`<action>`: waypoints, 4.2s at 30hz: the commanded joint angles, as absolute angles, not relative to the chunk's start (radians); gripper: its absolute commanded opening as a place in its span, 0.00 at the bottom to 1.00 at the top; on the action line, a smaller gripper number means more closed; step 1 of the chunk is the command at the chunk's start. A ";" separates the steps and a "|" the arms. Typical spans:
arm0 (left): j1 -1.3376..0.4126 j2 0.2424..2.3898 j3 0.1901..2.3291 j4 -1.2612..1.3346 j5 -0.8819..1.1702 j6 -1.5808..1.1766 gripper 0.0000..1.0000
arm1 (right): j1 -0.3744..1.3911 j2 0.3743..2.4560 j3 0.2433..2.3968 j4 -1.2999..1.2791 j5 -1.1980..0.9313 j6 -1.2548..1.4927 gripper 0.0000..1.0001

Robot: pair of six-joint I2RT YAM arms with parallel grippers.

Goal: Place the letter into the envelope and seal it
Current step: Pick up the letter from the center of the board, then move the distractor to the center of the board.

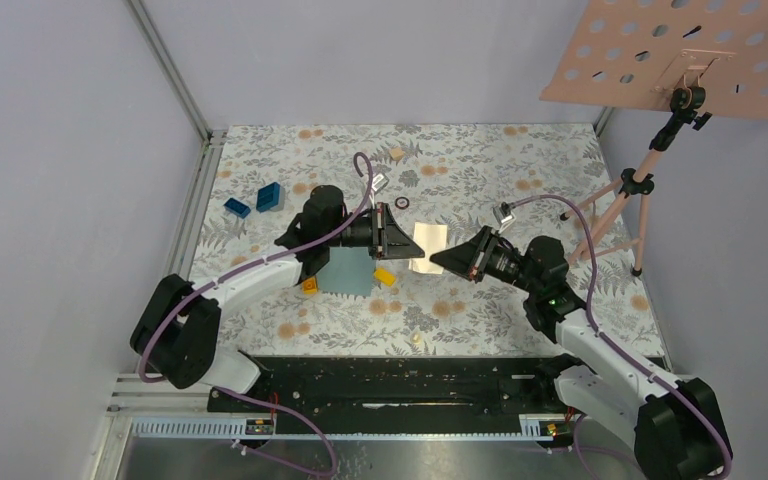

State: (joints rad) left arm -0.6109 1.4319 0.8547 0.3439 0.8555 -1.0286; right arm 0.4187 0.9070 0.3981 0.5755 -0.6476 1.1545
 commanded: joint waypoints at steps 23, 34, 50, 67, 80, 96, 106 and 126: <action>-0.606 1.518 0.840 0.855 1.051 -1.376 0.00 | 0.416 0.854 0.450 0.536 -0.636 1.163 0.13; -0.606 1.514 0.877 0.811 1.110 -1.371 0.00 | 0.403 0.885 0.494 0.589 -0.613 1.190 0.00; -0.606 1.440 0.857 0.652 1.094 -1.263 0.00 | 0.382 0.884 0.531 0.595 -0.591 1.207 0.00; -0.606 1.414 0.855 0.493 1.124 -1.129 0.00 | 0.379 0.952 0.507 0.757 -0.586 1.270 0.00; -0.599 1.387 0.894 0.224 1.102 -0.921 0.00 | 0.378 0.937 0.477 0.761 -0.558 1.256 0.00; -0.412 1.322 0.955 -0.220 0.825 -0.725 0.00 | 0.379 0.825 0.417 0.441 -0.512 1.114 0.82; -0.270 1.331 1.047 -0.643 0.202 -0.432 0.00 | 0.398 0.834 0.529 -0.082 -0.326 0.858 0.73; -0.282 1.553 1.065 -0.414 0.043 -0.400 0.00 | 0.691 1.556 1.041 -0.192 -0.193 0.666 0.44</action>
State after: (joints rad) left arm -0.2775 1.4960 1.0180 -0.4709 0.0574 -0.4114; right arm 0.6384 1.4235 0.8703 -0.0982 -0.2272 0.7815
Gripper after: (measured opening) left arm 0.010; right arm 0.437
